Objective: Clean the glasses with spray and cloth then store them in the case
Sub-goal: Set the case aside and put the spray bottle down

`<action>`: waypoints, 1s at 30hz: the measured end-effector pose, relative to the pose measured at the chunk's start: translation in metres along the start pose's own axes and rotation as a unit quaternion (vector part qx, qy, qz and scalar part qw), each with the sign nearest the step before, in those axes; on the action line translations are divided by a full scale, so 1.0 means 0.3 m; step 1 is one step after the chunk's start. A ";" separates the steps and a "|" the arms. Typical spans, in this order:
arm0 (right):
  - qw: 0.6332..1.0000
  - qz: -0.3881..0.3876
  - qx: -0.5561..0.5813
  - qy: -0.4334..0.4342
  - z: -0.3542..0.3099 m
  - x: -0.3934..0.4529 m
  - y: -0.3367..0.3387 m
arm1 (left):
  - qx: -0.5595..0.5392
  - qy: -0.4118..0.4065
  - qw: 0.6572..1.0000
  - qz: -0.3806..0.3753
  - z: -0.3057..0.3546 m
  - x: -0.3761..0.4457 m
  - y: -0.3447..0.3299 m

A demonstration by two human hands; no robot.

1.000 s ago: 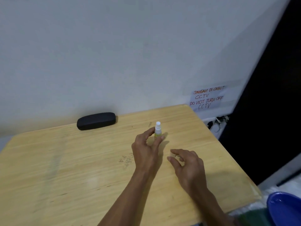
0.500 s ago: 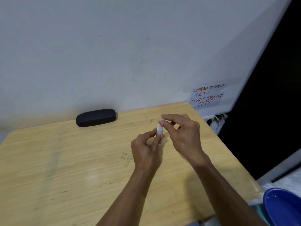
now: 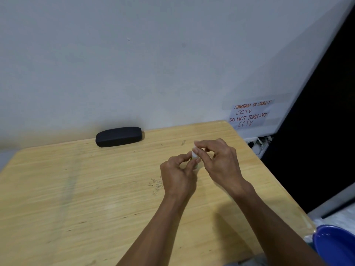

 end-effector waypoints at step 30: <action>0.996 -0.011 0.060 -0.064 -0.068 0.141 -0.324 | 0.483 -0.062 0.870 -0.084 -0.216 0.104 0.359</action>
Point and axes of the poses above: each hand's wrist, its own x-axis towards the middle knuckle, its own y-axis out of the back of the hand, z = x × y, the point moved 10 cm from there along x, towards the middle knuckle, and after that the axes turned 8 degrees about z, right-handed, at the moved point
